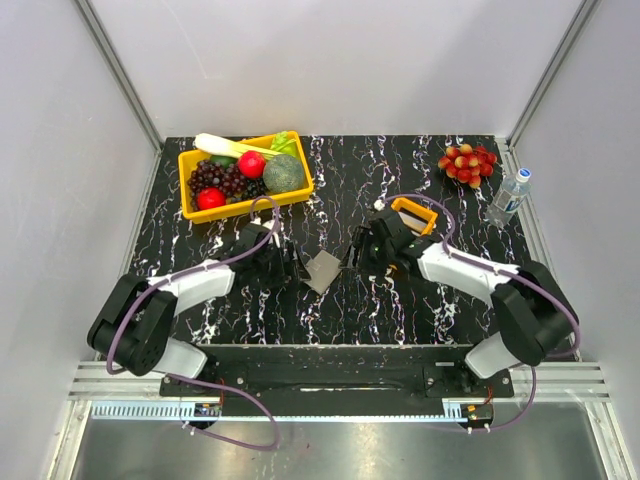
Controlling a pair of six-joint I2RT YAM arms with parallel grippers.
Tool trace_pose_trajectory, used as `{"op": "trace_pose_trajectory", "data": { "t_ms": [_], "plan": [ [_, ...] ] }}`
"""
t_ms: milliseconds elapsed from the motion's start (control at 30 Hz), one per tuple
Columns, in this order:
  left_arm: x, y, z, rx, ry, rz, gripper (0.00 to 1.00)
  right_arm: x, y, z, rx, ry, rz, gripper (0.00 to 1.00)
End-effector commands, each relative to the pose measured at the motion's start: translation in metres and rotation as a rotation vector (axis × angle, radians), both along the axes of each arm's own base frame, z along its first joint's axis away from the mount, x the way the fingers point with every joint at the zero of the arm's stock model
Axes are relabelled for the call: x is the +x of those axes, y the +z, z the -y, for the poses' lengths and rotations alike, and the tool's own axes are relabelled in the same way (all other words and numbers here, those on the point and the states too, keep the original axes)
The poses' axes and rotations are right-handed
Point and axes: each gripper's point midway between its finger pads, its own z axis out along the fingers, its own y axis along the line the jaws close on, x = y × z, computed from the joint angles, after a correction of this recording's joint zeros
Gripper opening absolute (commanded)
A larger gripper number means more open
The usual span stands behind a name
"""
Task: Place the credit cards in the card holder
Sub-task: Open the card holder at the center of the board.
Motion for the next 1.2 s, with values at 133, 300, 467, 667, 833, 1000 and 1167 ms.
{"op": "trace_pose_trajectory", "data": {
  "t_ms": [133, 300, 467, 667, 833, 1000, 1167],
  "plan": [
    [0.027, 0.018, 0.035, -0.144, -0.065, 0.087, 0.8, 0.031, 0.012, -0.054, 0.147, 0.062, 0.016, 0.63],
    [0.025, 0.01, 0.045, -0.198, -0.101, 0.07, 0.69, 0.036, -0.012, -0.058, 0.109, 0.06, -0.035, 0.63],
    [0.021, 0.003, 0.051, -0.238, -0.111, 0.048, 0.49, 0.032, -0.037, -0.051, 0.052, 0.046, -0.083, 0.59],
    [0.025, 0.012, 0.054, -0.254, -0.114, 0.068, 0.03, 0.02, -0.051, -0.049, 0.057, 0.065, -0.132, 0.53],
    [0.026, 0.047, 0.042, -0.097, -0.152, 0.157, 0.0, 0.019, -0.028, -0.035, 0.051, 0.022, -0.056, 0.58],
    [0.013, 0.071, 0.02, 0.126, -0.159, 0.241, 0.0, 0.023, 0.016, 0.003, -0.018, -0.101, 0.078, 0.63],
    [-0.004, 0.058, 0.007, 0.397, -0.084, 0.305, 0.0, 0.019, 0.053, 0.051, -0.11, -0.248, 0.19, 0.65]
  ]
}}
